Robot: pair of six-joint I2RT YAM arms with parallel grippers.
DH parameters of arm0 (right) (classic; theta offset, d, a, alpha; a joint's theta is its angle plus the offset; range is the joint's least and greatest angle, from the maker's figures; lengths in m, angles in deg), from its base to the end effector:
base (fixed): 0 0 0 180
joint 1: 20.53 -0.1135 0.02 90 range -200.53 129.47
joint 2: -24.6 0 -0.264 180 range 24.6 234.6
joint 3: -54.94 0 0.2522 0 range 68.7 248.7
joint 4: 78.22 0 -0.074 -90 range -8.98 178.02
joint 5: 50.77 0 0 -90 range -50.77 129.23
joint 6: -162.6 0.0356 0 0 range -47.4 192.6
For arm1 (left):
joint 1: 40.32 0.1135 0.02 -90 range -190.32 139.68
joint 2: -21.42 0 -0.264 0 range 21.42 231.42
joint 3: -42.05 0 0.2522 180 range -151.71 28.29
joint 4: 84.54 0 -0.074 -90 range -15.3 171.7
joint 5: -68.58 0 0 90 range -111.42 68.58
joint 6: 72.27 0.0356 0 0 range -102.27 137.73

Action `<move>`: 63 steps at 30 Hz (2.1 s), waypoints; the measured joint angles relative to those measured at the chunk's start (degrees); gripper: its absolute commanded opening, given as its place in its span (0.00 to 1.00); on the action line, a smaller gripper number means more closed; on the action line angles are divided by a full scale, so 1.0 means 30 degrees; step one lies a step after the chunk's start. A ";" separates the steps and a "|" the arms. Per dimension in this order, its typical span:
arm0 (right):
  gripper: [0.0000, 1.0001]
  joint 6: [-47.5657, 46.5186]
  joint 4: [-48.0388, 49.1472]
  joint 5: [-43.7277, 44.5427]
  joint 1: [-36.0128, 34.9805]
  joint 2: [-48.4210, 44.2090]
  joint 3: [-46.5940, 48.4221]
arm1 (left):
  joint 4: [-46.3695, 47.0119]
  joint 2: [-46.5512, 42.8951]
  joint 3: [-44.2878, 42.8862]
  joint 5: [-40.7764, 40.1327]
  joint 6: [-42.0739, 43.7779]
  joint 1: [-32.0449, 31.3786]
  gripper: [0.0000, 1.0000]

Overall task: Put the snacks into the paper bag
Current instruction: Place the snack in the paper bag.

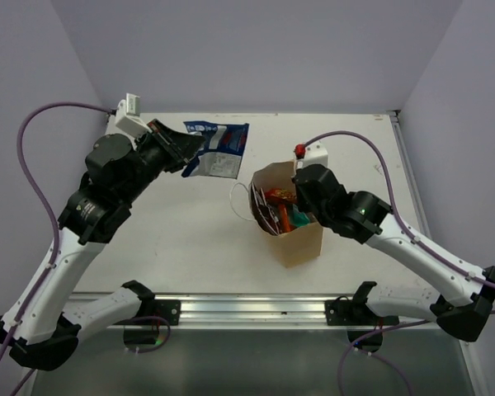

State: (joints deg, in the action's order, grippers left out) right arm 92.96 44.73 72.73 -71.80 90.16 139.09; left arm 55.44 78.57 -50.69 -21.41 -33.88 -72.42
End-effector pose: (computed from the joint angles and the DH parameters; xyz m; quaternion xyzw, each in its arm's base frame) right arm 0.1599 0.1679 0.3698 -0.1090 0.8645 0.0332 0.4895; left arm 0.1619 -0.1016 0.4736 -0.1243 0.7233 -0.4533 0.5059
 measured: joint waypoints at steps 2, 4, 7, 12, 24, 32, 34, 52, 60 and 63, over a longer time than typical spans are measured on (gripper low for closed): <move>0.00 0.0095 0.0015 0.0007 0.0153 -0.0328 -0.0277 | -0.0670 -0.0299 -0.0087 -0.1559 0.0546 0.0219 0.00; 0.00 0.0189 0.0007 0.0015 0.0313 -0.0743 -0.0539 | -0.1428 -0.0641 -0.0087 -0.3096 0.0969 0.0517 0.00; 0.00 0.0299 0.0000 0.0015 0.0474 -0.1341 -0.0925 | -0.1909 -0.0984 0.0051 -0.4240 0.1304 0.0933 0.00; 0.00 0.0372 -0.0007 -0.0022 0.0488 -0.1887 -0.1195 | -0.1923 -0.1144 0.1435 -0.4146 0.1413 0.1566 0.00; 0.00 0.0321 -0.0131 -0.0998 0.0510 -0.2448 -0.1224 | -0.1982 0.0219 0.2251 -0.1865 0.1377 0.3053 0.00; 0.00 0.0357 -0.0627 -0.0204 0.0503 -0.2521 -0.1224 | -0.1545 0.0393 0.2871 -0.0597 0.1064 0.3075 0.00; 0.00 0.0357 -0.0721 -0.0022 0.0510 -0.2608 -0.1224 | -0.1515 0.0401 0.2871 -0.0350 0.1049 0.3082 0.00; 0.00 0.0044 -0.0729 -0.0117 0.0510 -0.3235 -0.1370 | -0.1574 0.0401 -0.0248 0.1195 0.0954 0.3162 0.00; 0.00 -0.0372 -0.0517 -0.0867 0.0510 -0.3228 -0.1370 | -0.1712 0.1129 -0.1260 0.2608 0.1027 0.3177 0.00; 0.00 -0.0532 -0.0357 -0.1086 0.0510 -0.3228 -0.1370 | -0.1785 0.2222 -0.2892 0.3512 0.1647 0.3184 0.00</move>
State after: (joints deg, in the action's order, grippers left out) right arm 91.37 43.66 69.47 -70.27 80.48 134.98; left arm 50.08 85.23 -59.37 -10.87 -28.94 -62.87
